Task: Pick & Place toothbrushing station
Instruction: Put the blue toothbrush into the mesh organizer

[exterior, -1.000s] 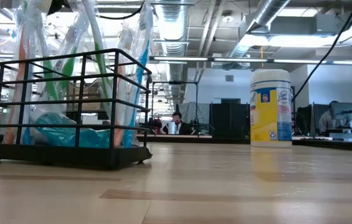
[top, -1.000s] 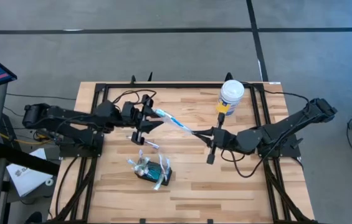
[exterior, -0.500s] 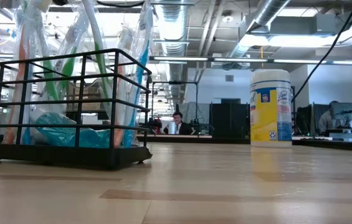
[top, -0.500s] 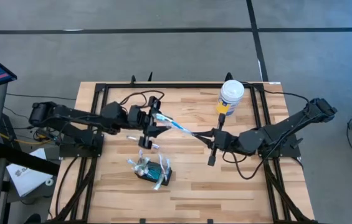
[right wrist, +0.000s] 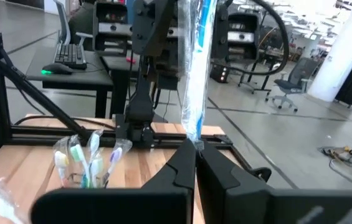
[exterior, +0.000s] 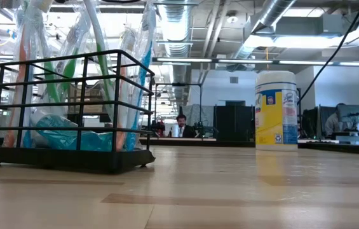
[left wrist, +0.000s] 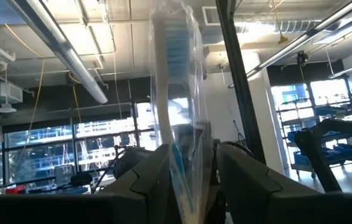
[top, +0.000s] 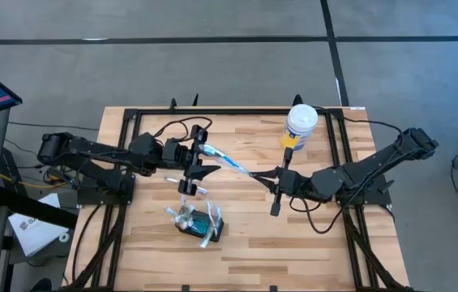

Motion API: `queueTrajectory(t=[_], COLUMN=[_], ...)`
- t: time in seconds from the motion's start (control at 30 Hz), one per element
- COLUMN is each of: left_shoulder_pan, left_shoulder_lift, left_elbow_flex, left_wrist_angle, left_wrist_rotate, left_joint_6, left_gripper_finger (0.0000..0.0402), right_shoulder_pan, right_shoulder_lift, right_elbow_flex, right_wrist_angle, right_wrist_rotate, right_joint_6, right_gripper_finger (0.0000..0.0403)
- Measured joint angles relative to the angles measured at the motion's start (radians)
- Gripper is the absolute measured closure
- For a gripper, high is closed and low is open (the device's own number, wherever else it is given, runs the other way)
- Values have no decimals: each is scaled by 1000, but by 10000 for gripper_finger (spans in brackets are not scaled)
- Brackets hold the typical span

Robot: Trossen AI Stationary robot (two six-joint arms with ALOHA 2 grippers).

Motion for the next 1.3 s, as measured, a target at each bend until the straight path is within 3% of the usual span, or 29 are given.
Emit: queueTrajectory(t=[0.53, 0.87, 1.0, 1.17, 1.3], left_shoulder_pan=[0, 1, 1, 1, 1], left_shoulder_lift=[0, 0, 0, 0, 3], left_elbow_flex=[0, -1, -1, -1, -3], left_wrist_angle=[45, 7, -7, -13, -21], left_wrist_rotate=[0, -29, -34, -19, -13], left_joint_6=[0, 0, 0, -4, -10], left_gripper_finger=[275, 277, 307, 385, 390], right_shoulder_pan=[-4, -36, -32, -31, -29], right_shoulder_lift=[3, 80, 72, 70, 78], right_elbow_flex=[0, 0, 0, 0, 2], right_wrist_angle=[-64, -40, -24, -48, -76], right_wrist_rotate=[-21, -27, -27, -25, -26], right_joint_6=[65, 70, 60, 68, 92], right_gripper_finger=[403, 403, 403, 403, 403])
